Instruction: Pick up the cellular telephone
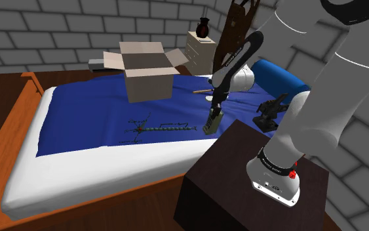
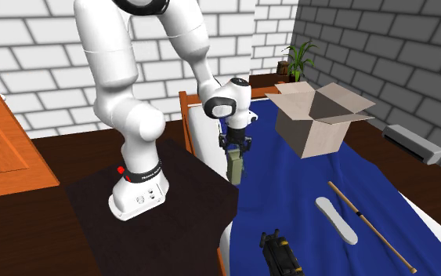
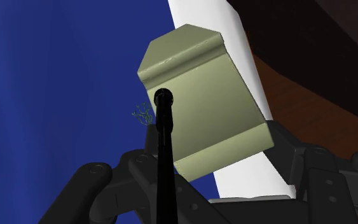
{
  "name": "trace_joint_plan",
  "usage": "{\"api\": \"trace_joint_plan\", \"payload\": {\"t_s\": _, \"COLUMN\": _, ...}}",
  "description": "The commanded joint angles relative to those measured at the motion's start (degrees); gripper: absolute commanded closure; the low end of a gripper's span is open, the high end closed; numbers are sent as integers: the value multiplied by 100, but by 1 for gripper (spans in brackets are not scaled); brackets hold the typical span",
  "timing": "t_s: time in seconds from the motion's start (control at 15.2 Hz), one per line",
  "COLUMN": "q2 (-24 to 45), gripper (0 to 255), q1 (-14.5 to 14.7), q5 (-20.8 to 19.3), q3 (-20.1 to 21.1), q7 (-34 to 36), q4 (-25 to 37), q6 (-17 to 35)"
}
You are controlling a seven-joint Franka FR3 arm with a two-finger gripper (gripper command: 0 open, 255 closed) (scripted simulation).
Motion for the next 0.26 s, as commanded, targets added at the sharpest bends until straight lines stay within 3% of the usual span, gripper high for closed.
{"api": "trace_joint_plan", "payload": {"t_s": 0.0, "q2": -267, "gripper": 255, "q1": -49, "q5": -523, "q3": -79, "q7": 365, "q4": -46, "q6": -161}}
{"api": "trace_joint_plan", "payload": {"t_s": 0.07, "q2": -394, "gripper": 255, "q1": -95, "q5": -738, "q3": -83, "q7": 522, "q4": -53, "q6": -257}}
{"api": "trace_joint_plan", "payload": {"t_s": 0.2, "q2": -412, "gripper": 255, "q1": -125, "q5": -764, "q3": -58, "q7": 541, "q4": -53, "q6": -273}}
